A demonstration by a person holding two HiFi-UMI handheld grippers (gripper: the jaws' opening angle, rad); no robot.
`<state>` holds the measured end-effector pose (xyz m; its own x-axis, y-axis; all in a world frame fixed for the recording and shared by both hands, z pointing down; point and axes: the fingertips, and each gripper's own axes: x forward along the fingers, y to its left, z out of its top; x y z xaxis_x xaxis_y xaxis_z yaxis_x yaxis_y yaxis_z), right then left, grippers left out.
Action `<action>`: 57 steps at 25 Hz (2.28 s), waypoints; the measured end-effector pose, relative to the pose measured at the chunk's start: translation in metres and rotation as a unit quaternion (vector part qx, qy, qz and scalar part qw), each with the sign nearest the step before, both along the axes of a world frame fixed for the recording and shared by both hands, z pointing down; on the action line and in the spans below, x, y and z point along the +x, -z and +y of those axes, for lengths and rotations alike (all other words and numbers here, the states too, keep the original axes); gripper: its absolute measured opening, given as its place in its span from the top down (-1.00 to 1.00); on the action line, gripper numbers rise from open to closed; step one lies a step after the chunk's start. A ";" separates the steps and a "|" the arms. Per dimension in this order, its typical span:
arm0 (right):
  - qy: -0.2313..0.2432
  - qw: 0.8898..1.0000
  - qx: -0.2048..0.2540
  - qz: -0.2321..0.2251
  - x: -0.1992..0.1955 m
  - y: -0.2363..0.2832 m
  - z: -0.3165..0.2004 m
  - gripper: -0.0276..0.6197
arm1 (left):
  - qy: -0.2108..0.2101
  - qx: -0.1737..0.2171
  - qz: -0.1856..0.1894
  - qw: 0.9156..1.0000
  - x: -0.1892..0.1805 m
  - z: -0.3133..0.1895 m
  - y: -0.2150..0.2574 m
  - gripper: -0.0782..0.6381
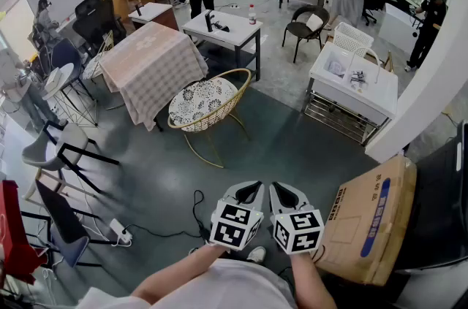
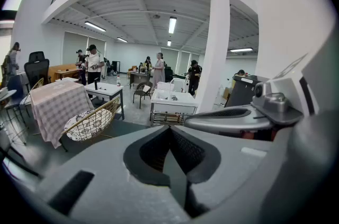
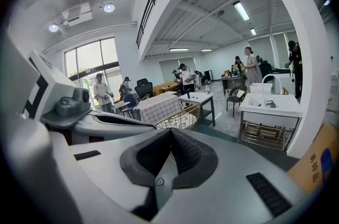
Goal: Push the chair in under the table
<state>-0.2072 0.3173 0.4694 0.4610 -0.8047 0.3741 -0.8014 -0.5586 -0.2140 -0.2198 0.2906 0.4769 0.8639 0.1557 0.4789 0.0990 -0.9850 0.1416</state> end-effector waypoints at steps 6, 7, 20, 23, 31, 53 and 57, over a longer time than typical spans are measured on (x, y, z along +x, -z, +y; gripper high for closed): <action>0.002 1.000 0.005 -0.004 0.001 -0.002 0.010 0.91 | 0.002 0.005 0.000 1.000 0.002 0.010 0.000 0.77; 0.002 1.000 0.006 -0.006 0.001 -0.002 0.013 0.91 | 0.003 0.005 -0.001 1.000 0.002 0.012 -0.001 0.77; 0.014 1.000 -0.006 -0.009 0.024 -0.016 0.023 0.91 | 0.017 0.002 -0.005 1.000 0.027 0.014 -0.012 0.77; 0.014 1.000 -0.014 -0.013 0.035 -0.022 0.020 0.91 | 0.018 -0.005 -0.009 1.000 0.039 0.009 -0.017 0.77; 0.022 0.999 -0.024 -0.014 0.082 -0.030 -0.009 0.90 | 0.021 -0.013 -0.013 1.000 0.087 -0.019 -0.027 0.77; 0.084 0.993 -0.079 -0.026 0.235 -0.052 -0.179 0.91 | 0.047 -0.032 -0.039 0.998 0.240 -0.187 -0.048 0.77; 0.118 0.988 -0.099 -0.010 0.245 -0.054 -0.200 0.90 | 0.058 -0.028 -0.041 0.997 0.250 -0.211 -0.052 0.77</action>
